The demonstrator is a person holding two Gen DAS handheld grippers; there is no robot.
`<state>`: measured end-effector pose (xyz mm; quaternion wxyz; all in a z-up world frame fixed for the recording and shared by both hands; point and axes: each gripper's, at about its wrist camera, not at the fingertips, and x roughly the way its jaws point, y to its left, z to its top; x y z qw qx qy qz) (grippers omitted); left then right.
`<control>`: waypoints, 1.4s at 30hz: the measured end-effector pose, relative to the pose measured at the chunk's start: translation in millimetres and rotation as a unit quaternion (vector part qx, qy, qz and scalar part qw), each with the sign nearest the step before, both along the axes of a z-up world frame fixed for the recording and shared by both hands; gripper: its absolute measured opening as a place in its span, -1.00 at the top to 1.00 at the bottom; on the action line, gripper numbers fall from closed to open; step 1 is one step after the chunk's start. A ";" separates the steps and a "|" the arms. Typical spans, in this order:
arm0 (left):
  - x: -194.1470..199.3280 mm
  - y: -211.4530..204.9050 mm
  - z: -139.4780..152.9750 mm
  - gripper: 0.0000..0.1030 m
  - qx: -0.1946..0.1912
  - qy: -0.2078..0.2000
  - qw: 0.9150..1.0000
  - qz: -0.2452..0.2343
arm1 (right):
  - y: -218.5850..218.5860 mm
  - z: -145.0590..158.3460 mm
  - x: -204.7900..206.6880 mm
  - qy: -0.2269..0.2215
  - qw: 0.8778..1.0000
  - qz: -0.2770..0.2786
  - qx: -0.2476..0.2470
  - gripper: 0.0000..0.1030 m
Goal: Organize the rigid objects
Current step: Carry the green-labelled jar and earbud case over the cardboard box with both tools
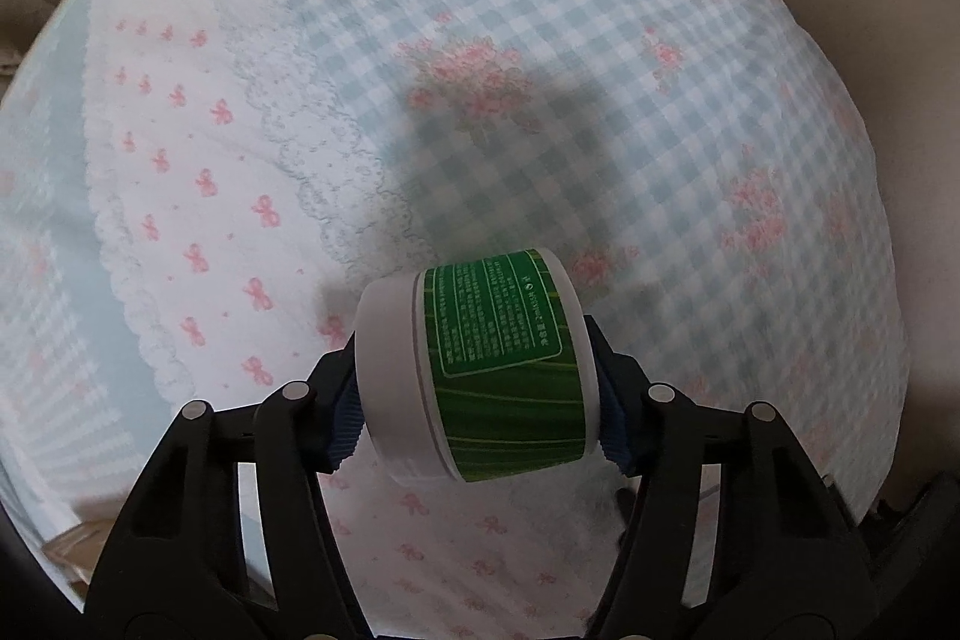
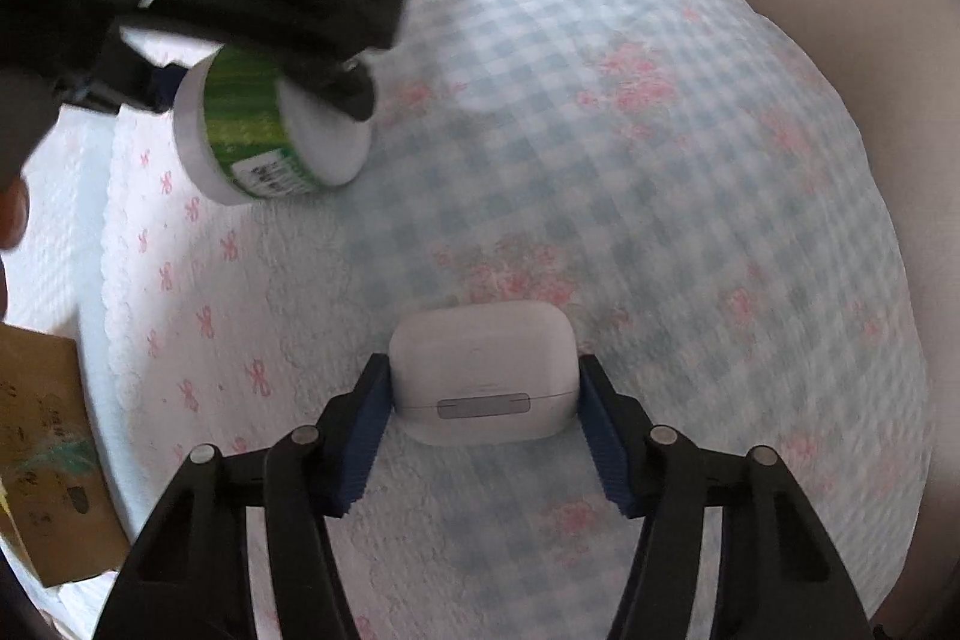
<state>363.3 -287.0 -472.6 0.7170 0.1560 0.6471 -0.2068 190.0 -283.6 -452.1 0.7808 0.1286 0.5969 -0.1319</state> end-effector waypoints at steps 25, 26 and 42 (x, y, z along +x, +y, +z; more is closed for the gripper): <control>-93.2 173.2 225.1 -0.08 -0.102 -0.138 0.973 0.156 | 23.4 212.1 -33.7 -0.131 0.986 0.105 -0.018 -0.09; -100.9 188.0 234.9 -0.08 -0.105 -0.144 0.970 0.168 | 32.0 224.0 -34.3 -0.138 0.983 0.119 -0.018 -0.09; -175.6 402.3 271.2 -0.07 -0.116 -0.171 0.938 0.280 | 200.2 275.0 -40.7 -0.164 0.955 0.241 0.047 -0.09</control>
